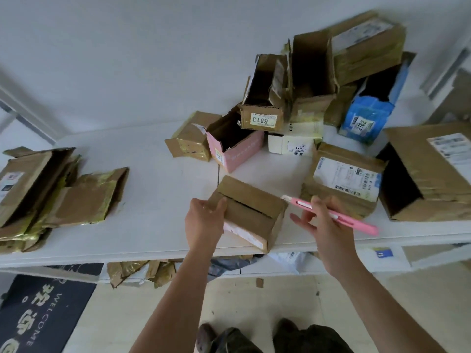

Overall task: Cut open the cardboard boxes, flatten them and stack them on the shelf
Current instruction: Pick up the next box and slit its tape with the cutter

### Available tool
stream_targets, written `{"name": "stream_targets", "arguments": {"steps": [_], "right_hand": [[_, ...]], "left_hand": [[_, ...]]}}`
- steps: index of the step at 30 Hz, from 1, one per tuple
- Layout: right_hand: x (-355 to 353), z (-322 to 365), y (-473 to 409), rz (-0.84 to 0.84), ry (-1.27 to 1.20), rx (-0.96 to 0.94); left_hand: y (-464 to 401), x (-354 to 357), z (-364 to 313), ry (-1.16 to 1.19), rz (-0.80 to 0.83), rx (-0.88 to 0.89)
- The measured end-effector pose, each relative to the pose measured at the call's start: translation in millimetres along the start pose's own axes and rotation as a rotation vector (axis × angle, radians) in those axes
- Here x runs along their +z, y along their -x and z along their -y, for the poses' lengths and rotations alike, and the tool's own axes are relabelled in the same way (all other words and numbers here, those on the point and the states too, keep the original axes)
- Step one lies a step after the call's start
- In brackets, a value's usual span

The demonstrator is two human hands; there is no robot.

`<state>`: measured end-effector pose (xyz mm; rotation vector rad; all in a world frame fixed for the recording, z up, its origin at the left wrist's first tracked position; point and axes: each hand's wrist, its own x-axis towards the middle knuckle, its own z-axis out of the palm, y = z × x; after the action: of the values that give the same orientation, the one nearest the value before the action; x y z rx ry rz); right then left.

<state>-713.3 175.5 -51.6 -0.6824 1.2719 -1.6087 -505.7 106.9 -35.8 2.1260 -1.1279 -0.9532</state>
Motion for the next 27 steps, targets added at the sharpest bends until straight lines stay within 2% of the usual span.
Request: {"name": "stream_targets", "arguments": {"steps": [2,5,8,10,11,13,17,27], "right_hand": [[7.2,-8.9,-3.2,-0.039,-0.07,0.021],[26.0,-20.1,-10.7,-0.121,-0.125,0.036],[41.6,-23.1,-22.7,-0.16,-0.165,0.067],[42.6,-23.2,-28.1,-0.167,-0.17,0.07],[39.6,-23.3,-28.7,-0.161,-0.17,0.059],[30.1,-24.4,-26.4,-0.127,-0.167,0.036],[14.8,-29.7,-21.5,-0.08,-0.178,-0.006],[30.3,-25.8,-28.1,-0.051,0.089,-0.079]], "left_hand": [[5.8,2.8,6.3,-0.209,-0.056,0.077],[18.8,14.1,12.3,-0.399,-0.142,0.195],[23.4,19.4,16.0,-0.509,-0.218,0.467],[17.1,16.9,16.4,-0.581,-0.088,0.666],[12.9,15.0,15.7,-0.606,0.003,0.712],[3.0,11.2,14.8,-0.607,0.133,0.725],[-4.5,6.9,11.9,-0.646,0.226,0.683],[-1.0,4.3,8.7,-0.597,0.244,0.663]]}}
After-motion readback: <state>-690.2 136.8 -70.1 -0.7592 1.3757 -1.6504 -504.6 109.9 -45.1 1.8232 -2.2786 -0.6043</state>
